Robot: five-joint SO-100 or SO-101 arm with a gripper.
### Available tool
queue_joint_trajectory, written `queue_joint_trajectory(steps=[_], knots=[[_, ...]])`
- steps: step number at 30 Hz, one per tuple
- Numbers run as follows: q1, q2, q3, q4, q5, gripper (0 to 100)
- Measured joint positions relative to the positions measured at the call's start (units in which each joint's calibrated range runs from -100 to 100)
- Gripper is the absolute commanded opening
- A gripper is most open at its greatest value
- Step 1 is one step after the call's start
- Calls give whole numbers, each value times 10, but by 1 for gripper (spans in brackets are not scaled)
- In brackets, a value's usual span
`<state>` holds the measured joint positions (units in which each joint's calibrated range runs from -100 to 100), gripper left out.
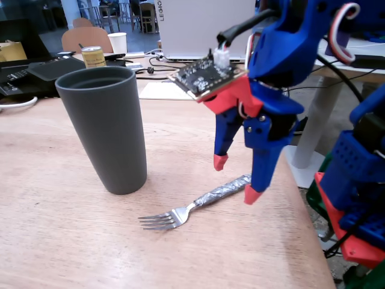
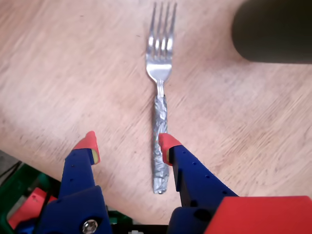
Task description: Grab the fork and place it in gray glass
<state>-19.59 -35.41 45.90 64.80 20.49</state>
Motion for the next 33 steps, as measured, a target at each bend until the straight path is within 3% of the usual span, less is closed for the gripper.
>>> queue_joint_trajectory(steps=[5,11,16,22,33], knots=[[104,54,0,0,39,27],[111,80,4,0,43,29],[123,128,4,-29,43,37],[124,180,4,-142,43,37],[130,266,4,-195,43,36]])
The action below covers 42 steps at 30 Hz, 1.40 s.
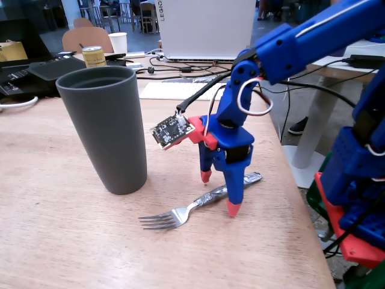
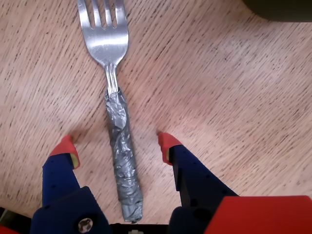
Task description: Grab the fork and place it in gray glass
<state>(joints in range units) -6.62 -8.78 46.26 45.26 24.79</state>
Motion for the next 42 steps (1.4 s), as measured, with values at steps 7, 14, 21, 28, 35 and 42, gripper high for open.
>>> queue_joint_trajectory(steps=[7,14,21,28,35,42], knots=[[0,21,-5,-25,0,36],[-4,51,-35,-51,0,36],[-4,52,-35,-51,0,23],[-5,53,-37,-55,0,0],[-4,53,-37,-58,0,0],[-18,34,-31,-55,0,0]])
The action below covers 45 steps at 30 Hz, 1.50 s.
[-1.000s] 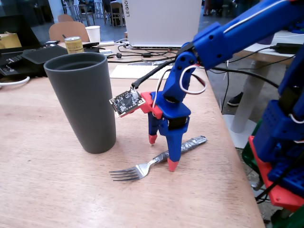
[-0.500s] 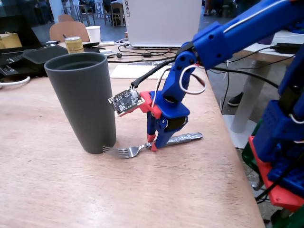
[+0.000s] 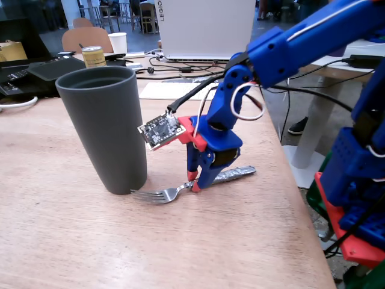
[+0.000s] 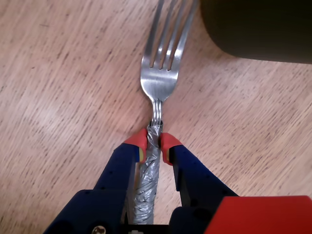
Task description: Grab the fork and place it in gray glass
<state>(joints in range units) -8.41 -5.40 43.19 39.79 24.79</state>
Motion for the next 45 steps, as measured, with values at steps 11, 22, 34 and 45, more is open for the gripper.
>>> queue_joint_trajectory(steps=[11,22,34,45], knots=[[-128,-204,20,148,-3,0],[-130,-233,-235,151,-8,0],[-201,-233,-406,149,-84,0],[-114,-188,-407,-84,-95,0]])
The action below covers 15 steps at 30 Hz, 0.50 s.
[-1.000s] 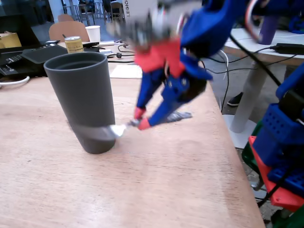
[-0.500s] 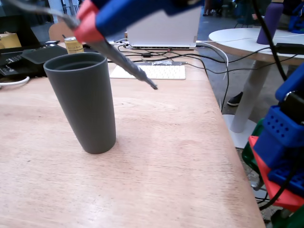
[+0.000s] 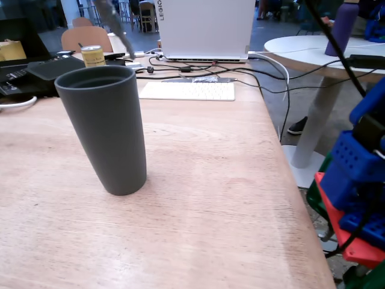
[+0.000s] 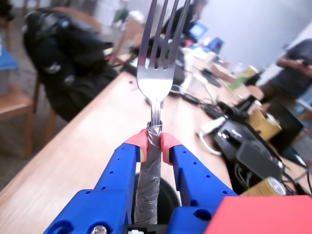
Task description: Grab the fork and place it in gray glass
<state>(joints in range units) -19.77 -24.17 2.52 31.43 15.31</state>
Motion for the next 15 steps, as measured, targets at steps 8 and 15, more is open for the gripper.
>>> queue_joint_trajectory(steps=[8,15], knots=[[57,67,1,-118,-39,0],[58,159,1,-207,-48,0]])
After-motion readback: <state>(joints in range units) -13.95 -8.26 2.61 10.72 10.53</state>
